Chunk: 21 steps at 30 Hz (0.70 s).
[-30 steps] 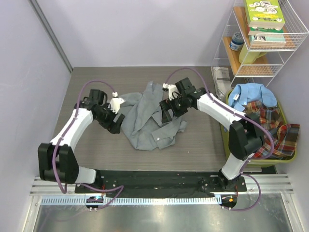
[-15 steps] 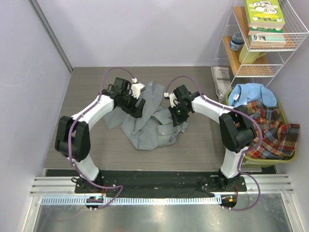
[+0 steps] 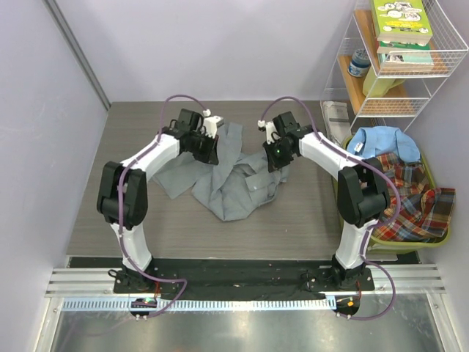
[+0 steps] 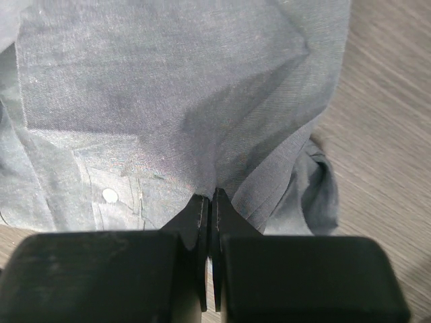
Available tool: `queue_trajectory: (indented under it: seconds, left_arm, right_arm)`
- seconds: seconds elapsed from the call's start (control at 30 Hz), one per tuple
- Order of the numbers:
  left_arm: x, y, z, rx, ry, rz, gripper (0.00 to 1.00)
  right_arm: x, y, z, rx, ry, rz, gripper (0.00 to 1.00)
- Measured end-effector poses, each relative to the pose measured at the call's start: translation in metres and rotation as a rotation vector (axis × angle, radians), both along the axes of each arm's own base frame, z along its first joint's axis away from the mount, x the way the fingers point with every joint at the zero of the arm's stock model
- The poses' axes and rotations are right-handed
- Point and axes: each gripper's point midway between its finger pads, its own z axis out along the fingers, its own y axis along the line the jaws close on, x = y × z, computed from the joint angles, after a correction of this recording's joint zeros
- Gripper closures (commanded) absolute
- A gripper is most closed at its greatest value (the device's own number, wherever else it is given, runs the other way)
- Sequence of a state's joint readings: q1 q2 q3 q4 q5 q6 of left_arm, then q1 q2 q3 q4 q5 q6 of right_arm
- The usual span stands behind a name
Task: Fold and stack the long sleeve shirts
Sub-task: Flatten the shirt out
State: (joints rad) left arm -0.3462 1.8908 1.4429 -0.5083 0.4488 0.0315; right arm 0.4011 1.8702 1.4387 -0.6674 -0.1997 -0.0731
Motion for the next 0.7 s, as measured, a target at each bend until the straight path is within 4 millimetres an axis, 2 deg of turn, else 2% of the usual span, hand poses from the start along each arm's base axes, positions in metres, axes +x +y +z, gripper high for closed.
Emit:
queue_trajectory:
  seconds: [0.1,0.17,0.23,0.27,0.33,0.37,0.43,0.5,0.53,0.63,0.7]
  left_arm:
    - [-0.015,-0.005,0.035,-0.066,-0.051,-0.077,1.0]
    - [-0.037,-0.005,0.075,-0.095,-0.139,-0.168,1.0]
    - [-0.07,-0.01,0.112,-0.106,-0.242,-0.302,1.0]
    - [-0.097,-0.015,0.131,-0.108,-0.308,-0.398,1.0]
    - [-0.15,-0.027,0.147,-0.11,-0.378,-0.583,1.0]
    - [-0.179,-0.031,0.147,-0.102,-0.405,-0.69,1.0]
    - [-0.233,-0.033,0.127,-0.079,-0.388,-0.884,1.0]
    - [-0.282,-0.022,0.089,-0.01,-0.327,-1.065,0.99]
    - [-0.3,-0.012,0.068,0.037,-0.283,-1.135,0.83]
    - [-0.325,0.016,0.028,0.159,-0.187,-1.243,0.65]
    - [-0.322,0.025,0.02,0.208,-0.173,-1.229,0.55]
  right_arm:
    - [0.006,-0.005,0.005,0.001,-0.007,-0.01,0.99]
    - [0.015,-0.008,0.009,0.005,-0.018,-0.025,0.99]
    - [0.026,-0.011,0.012,0.009,-0.031,-0.038,0.99]
    - [0.033,-0.012,0.014,0.011,-0.038,-0.045,0.99]
    - [0.045,-0.013,0.016,0.016,-0.052,-0.055,0.99]
    - [0.049,-0.013,0.017,0.017,-0.056,-0.059,0.99]
    - [0.056,-0.014,0.019,0.016,-0.064,-0.066,0.99]
    - [0.064,-0.015,0.023,0.013,-0.074,-0.071,0.99]
    - [0.069,-0.016,0.026,0.013,-0.085,-0.075,0.99]
    - [0.076,-0.017,0.035,0.014,-0.104,-0.076,0.99]
    - [0.082,-0.016,0.047,0.023,-0.128,-0.067,0.99]
